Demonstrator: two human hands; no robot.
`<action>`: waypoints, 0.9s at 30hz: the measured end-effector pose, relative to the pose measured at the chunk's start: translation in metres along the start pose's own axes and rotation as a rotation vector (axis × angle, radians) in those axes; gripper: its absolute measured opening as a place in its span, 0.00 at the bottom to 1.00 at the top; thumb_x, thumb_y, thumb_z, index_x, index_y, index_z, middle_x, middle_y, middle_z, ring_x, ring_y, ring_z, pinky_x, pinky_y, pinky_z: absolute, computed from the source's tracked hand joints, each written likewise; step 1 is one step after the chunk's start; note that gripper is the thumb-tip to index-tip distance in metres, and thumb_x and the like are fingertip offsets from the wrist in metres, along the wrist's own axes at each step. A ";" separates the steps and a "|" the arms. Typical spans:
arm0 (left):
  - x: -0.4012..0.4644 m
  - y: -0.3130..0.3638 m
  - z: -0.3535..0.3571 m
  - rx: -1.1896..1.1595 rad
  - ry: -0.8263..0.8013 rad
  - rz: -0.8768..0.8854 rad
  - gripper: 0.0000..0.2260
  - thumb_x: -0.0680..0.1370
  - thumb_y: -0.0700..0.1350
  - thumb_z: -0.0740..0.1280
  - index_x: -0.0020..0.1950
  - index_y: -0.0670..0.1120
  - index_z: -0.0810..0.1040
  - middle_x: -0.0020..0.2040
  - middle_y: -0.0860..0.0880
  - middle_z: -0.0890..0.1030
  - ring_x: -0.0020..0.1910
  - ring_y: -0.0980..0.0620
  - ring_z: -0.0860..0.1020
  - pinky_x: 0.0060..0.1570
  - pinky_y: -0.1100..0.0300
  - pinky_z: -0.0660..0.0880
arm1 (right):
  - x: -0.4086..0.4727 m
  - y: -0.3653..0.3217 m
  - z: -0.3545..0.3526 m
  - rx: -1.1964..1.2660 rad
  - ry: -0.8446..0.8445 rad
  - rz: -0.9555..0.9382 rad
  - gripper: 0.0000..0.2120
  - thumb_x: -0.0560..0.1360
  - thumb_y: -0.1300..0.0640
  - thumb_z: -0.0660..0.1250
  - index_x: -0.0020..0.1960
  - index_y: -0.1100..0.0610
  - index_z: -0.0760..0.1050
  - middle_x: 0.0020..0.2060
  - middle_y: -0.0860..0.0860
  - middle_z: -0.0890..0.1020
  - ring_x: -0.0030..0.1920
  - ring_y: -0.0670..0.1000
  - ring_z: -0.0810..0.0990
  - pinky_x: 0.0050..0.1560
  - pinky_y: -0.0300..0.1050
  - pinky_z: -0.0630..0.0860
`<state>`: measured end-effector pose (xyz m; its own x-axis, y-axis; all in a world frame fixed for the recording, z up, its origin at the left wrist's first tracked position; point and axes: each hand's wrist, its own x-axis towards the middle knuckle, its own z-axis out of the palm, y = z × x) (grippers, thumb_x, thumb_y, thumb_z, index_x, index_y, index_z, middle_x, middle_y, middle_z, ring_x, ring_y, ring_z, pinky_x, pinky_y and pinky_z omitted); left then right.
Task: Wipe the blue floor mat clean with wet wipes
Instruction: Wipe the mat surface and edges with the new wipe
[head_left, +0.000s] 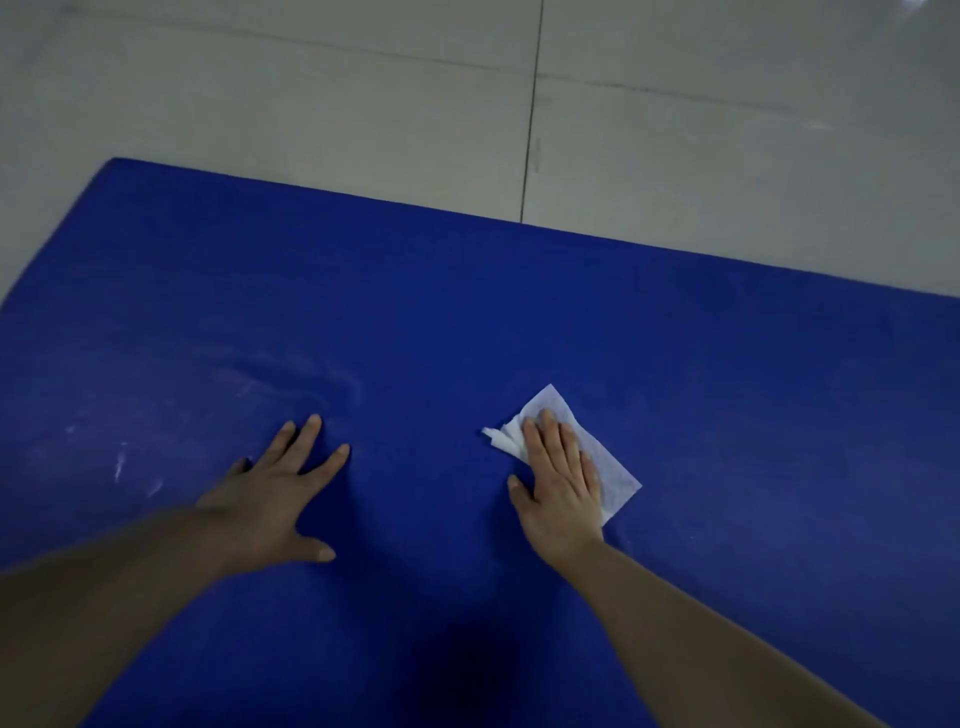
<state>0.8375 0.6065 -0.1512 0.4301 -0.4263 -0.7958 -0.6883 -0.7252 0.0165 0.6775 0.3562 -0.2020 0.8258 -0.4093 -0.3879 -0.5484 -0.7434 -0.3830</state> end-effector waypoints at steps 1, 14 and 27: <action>-0.001 0.002 -0.006 0.007 -0.037 -0.014 0.49 0.73 0.64 0.67 0.74 0.58 0.29 0.69 0.49 0.20 0.73 0.48 0.28 0.74 0.45 0.49 | 0.001 -0.001 -0.004 0.012 -0.041 0.007 0.33 0.81 0.45 0.50 0.73 0.46 0.28 0.72 0.39 0.31 0.72 0.42 0.29 0.70 0.41 0.28; -0.001 0.012 0.011 -0.076 0.125 -0.039 0.36 0.78 0.66 0.52 0.77 0.56 0.35 0.73 0.47 0.25 0.75 0.45 0.32 0.73 0.39 0.46 | -0.002 -0.011 0.006 -0.003 0.175 0.042 0.30 0.80 0.40 0.52 0.77 0.41 0.42 0.76 0.39 0.40 0.76 0.44 0.38 0.75 0.48 0.40; -0.001 -0.031 0.063 -0.555 0.816 0.256 0.18 0.80 0.42 0.57 0.68 0.45 0.74 0.76 0.47 0.62 0.72 0.50 0.64 0.74 0.47 0.56 | -0.067 -0.178 0.129 -0.125 0.341 -0.523 0.22 0.71 0.62 0.64 0.64 0.52 0.74 0.64 0.48 0.76 0.64 0.48 0.74 0.60 0.38 0.69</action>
<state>0.8209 0.6634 -0.1891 0.7175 -0.6923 -0.0765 -0.5373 -0.6201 0.5717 0.7025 0.5844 -0.2160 0.9870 -0.1060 0.1208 -0.0590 -0.9382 -0.3410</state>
